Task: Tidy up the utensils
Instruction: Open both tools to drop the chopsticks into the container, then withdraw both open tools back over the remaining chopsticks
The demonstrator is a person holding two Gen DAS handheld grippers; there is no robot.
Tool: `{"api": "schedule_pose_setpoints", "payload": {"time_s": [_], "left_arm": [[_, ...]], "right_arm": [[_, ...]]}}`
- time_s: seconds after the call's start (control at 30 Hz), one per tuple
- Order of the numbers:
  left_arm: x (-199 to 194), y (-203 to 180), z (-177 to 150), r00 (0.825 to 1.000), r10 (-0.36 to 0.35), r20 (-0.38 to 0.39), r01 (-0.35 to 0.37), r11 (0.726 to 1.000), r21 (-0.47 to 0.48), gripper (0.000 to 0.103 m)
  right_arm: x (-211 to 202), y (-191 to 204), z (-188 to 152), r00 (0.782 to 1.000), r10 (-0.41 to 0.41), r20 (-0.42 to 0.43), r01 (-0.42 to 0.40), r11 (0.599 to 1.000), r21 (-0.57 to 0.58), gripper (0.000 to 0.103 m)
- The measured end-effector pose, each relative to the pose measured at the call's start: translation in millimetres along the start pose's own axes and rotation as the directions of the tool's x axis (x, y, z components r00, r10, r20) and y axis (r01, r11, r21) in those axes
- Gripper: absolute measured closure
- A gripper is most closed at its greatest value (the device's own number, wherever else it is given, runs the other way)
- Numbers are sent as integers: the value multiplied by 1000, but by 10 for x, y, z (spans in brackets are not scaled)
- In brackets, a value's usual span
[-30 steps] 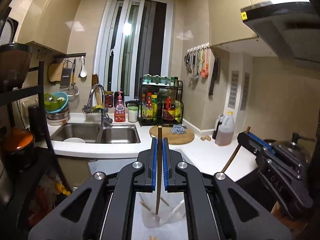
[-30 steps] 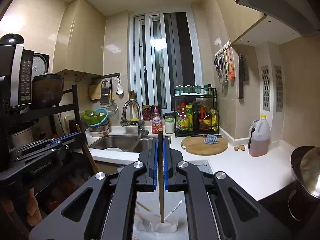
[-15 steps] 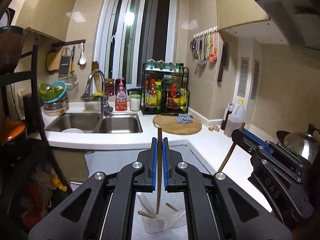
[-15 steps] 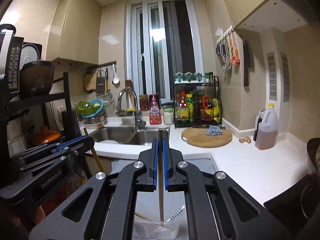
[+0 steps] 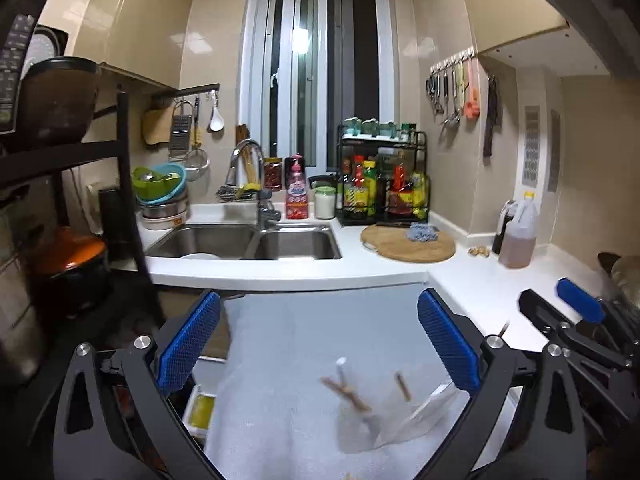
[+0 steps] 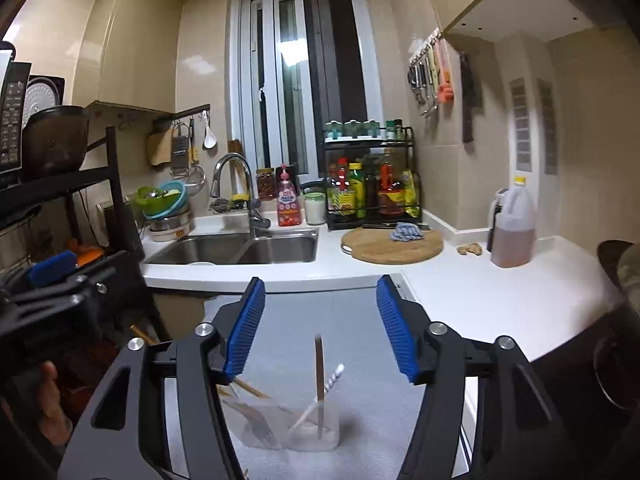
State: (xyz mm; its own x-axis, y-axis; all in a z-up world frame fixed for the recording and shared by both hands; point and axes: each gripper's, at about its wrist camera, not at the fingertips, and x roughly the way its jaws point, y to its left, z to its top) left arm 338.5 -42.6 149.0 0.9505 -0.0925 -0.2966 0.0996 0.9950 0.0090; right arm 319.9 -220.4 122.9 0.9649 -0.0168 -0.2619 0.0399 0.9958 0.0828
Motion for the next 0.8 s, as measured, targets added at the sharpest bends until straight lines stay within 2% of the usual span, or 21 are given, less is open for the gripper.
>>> {"api": "schedule_pose_setpoints", "payload": {"time_s": [0.13, 0.2, 0.37, 0.53, 0.67, 0.8], "left_arm": [[-199, 55, -190, 998, 53, -28, -51, 998, 45, 8], [-278, 70, -266, 997, 52, -49, -49, 998, 46, 8], [-584, 154, -604, 992, 33, -125, -33, 999, -1, 8], [-923, 221, -1001, 980, 32, -197, -38, 999, -26, 8], [-1200, 282, -1262, 973, 39, -229, -53, 997, -53, 8], [-1406, 272, -1436, 968, 41, -246, -54, 997, -47, 8]], "right_arm": [[-169, -19, -162, 999, -10, -54, 10, 1000, 18, 33], [-323, -5, -268, 997, -6, -77, 9, 1000, 30, 28], [-759, 57, -577, 991, 20, -131, -12, 998, 61, 23], [-1199, 149, -911, 982, 48, -181, -38, 998, 58, 23], [-1484, 186, -1155, 975, 62, -214, -47, 996, 75, 23], [-1723, 244, -1365, 974, 43, -221, -31, 998, 59, 23]]}}
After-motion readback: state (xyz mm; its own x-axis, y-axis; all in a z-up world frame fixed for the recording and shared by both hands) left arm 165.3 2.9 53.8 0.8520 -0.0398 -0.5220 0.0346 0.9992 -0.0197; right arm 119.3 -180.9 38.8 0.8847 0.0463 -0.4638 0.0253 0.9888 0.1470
